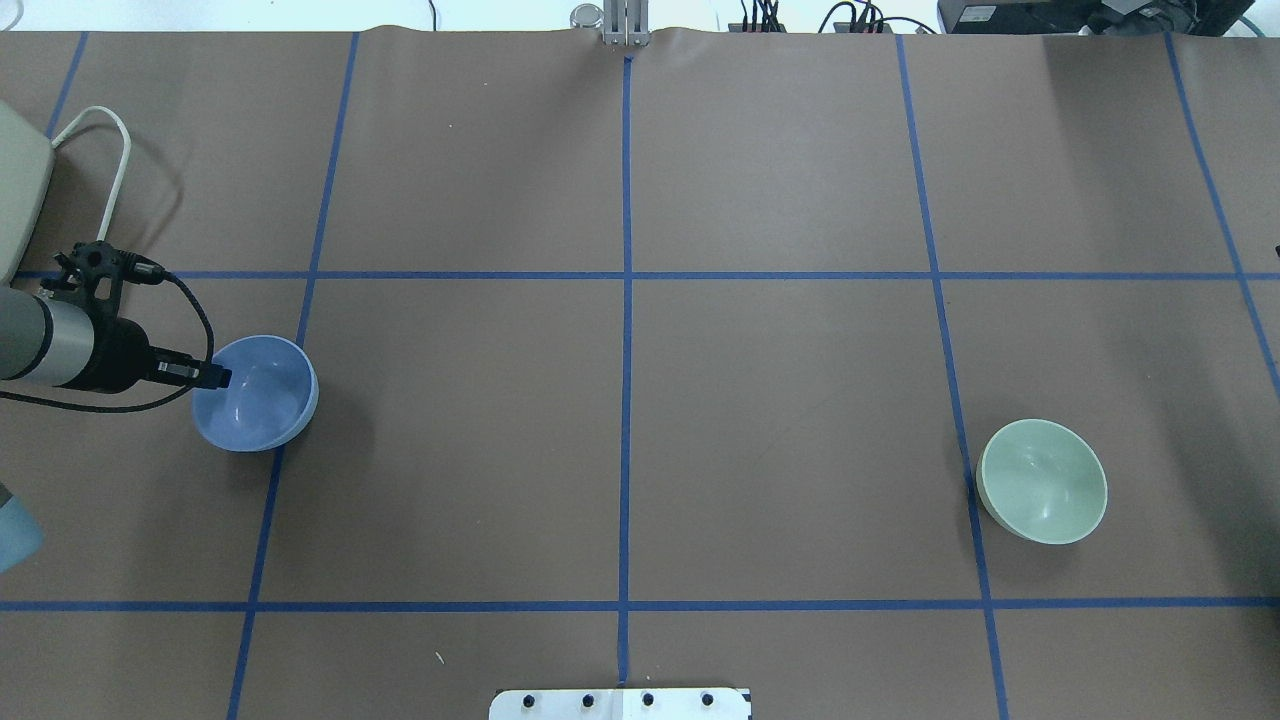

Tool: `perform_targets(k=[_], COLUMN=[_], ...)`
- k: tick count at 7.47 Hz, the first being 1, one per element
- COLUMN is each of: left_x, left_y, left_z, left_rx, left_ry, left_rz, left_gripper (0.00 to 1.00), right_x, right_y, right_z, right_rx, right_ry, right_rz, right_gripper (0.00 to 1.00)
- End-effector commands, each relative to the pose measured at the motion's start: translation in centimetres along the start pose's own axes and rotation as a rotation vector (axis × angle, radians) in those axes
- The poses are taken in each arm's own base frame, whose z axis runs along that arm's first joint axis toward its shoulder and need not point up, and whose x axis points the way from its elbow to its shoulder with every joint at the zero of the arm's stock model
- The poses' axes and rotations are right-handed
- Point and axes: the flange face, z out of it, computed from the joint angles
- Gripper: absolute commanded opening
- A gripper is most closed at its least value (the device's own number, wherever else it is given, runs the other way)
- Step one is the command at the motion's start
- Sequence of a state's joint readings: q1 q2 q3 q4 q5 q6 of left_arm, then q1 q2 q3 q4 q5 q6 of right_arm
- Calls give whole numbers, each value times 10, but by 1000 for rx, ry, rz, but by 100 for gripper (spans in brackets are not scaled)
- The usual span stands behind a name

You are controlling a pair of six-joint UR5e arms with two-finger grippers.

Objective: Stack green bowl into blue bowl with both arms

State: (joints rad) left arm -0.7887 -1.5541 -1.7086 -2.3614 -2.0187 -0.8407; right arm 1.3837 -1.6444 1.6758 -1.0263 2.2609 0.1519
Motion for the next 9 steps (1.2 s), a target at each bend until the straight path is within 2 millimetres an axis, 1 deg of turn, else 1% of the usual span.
perform_targets(k=[1,3,4,5,6,7,8,9], left_x=[11,41,61,102,153,212,262,307], left_y=[-3,-9,-22,-56,-87,-107,-109,-107], left_z=[-4,-29,-34,-37,-37,-30,-17,5], left_rx=[8,11,25,30,5,-16,-20,-30], left_ry=[24,95,118,124,111,80,52,59], left_rz=[14,18,-39,-94,-128,-138,-135,-160], left_gripper=[0,0,0,0,0,0,0,0], right_x=[0,-1,-1,-1,0,0,-1,0], right_y=[0,-1,-1,-1,0,1,0,1], right_z=[0,0,0,0,0,0,-1,0], right_rx=[-1,2,2,2,0,-1,0,-1], right_ry=[0,0,0,-2,-2,-2,-2,-2], right_rz=[0,-2,-2,-2,-1,0,-2,-1], right_gripper=[100,100,100,100,100,100,100,100])
